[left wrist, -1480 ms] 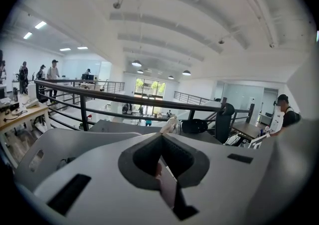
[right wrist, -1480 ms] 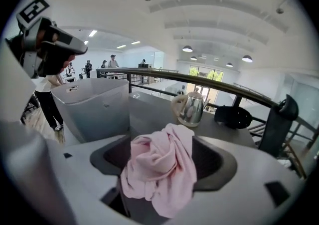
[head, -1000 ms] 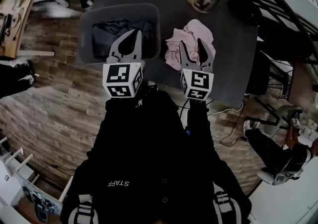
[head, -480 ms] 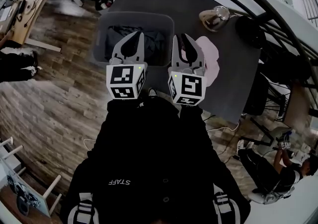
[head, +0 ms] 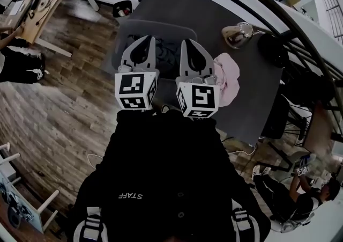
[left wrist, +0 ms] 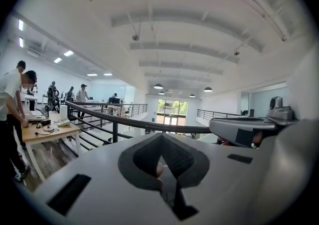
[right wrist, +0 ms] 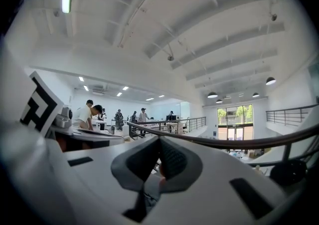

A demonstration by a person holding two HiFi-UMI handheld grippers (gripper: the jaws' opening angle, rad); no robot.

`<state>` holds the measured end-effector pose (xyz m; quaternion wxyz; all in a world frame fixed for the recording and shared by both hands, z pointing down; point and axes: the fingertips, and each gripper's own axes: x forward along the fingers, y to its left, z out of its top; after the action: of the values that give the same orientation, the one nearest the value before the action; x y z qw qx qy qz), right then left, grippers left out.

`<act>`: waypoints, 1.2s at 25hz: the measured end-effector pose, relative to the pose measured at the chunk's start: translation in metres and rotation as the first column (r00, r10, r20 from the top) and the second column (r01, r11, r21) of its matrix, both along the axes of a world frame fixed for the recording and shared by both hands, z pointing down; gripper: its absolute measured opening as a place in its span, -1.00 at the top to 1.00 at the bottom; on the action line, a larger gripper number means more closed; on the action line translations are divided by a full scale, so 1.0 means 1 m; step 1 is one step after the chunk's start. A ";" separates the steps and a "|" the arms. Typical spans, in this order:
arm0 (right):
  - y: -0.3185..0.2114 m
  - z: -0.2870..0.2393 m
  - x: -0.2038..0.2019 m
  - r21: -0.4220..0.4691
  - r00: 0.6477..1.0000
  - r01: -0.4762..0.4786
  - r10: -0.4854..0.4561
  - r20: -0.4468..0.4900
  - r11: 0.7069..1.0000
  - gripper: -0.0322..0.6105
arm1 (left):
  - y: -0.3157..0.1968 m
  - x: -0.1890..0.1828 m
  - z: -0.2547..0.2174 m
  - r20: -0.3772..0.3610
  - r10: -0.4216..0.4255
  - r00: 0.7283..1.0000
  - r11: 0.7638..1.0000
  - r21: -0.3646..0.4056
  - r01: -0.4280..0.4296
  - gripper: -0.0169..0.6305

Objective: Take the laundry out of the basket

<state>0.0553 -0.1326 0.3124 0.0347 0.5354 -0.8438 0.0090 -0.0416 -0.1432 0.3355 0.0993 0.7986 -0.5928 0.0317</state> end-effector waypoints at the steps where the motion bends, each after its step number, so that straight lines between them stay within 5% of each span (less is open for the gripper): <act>1: -0.001 -0.002 -0.005 0.007 1.000 0.008 -0.008 -0.001 1.000 0.85 | -0.001 -0.004 -0.003 0.000 -0.005 1.000 1.000 0.008 0.005 0.94; 30: -0.028 -0.005 -0.056 0.013 0.996 0.087 -0.087 -0.016 0.996 0.85 | -0.020 -0.055 -0.009 0.024 -0.052 0.998 0.998 0.023 0.052 0.95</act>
<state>-0.0010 -0.1602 0.3077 0.0378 0.4986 -0.8660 -0.0026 -0.0962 -0.1628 0.3264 0.0837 0.7835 -0.6148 0.0322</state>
